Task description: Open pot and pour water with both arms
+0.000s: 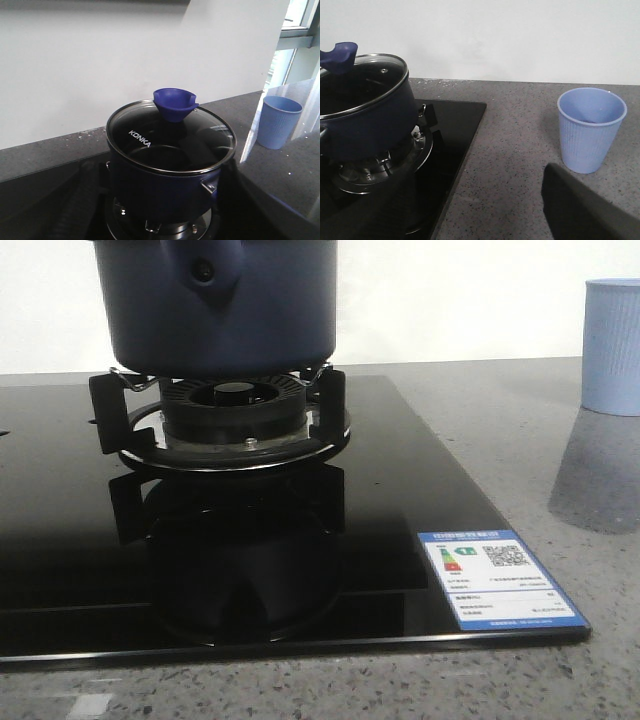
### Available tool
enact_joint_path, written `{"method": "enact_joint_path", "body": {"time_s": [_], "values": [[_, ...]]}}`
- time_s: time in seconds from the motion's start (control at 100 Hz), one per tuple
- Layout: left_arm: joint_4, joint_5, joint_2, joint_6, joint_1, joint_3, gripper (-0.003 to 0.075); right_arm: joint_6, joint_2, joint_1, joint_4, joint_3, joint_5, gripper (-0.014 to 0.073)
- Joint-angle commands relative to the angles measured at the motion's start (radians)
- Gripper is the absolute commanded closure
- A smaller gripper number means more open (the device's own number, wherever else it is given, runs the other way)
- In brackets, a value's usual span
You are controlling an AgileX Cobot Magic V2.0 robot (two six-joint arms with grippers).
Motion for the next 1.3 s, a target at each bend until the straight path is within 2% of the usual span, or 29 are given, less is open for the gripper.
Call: {"method": "enact_joint_path", "body": {"time_s": [0.0, 0.19, 0.29, 0.44, 0.83, 1.29], "values": [[-0.027, -0.12, 0.061, 0.016, -0.059, -0.044, 0.0227, -0.014, 0.01, 0.002, 0.012, -0.037, -0.072, 0.0099], [-0.027, -0.325, 0.213, 0.026, -0.168, -0.068, 0.0224, -0.014, 0.01, 0.002, 0.012, -0.037, -0.072, 0.0099], [-0.016, -0.39, 0.298, 0.026, -0.2, -0.09, 0.0204, -0.014, 0.01, 0.002, 0.012, -0.037, -0.072, 0.0099], [-0.005, -0.397, 0.415, 0.026, -0.204, -0.161, 0.0129, -0.014, 0.01, 0.002, 0.012, -0.037, -0.072, 0.0099], [0.0, -0.426, 0.658, 0.026, -0.202, -0.327, 0.013, -0.014, 0.01, 0.002, 0.012, -0.037, -0.074, 0.0099], [0.0, -0.441, 0.75, 0.026, -0.17, -0.392, 0.0132, -0.014, 0.01, 0.002, 0.012, -0.036, -0.077, 0.0099]]}}
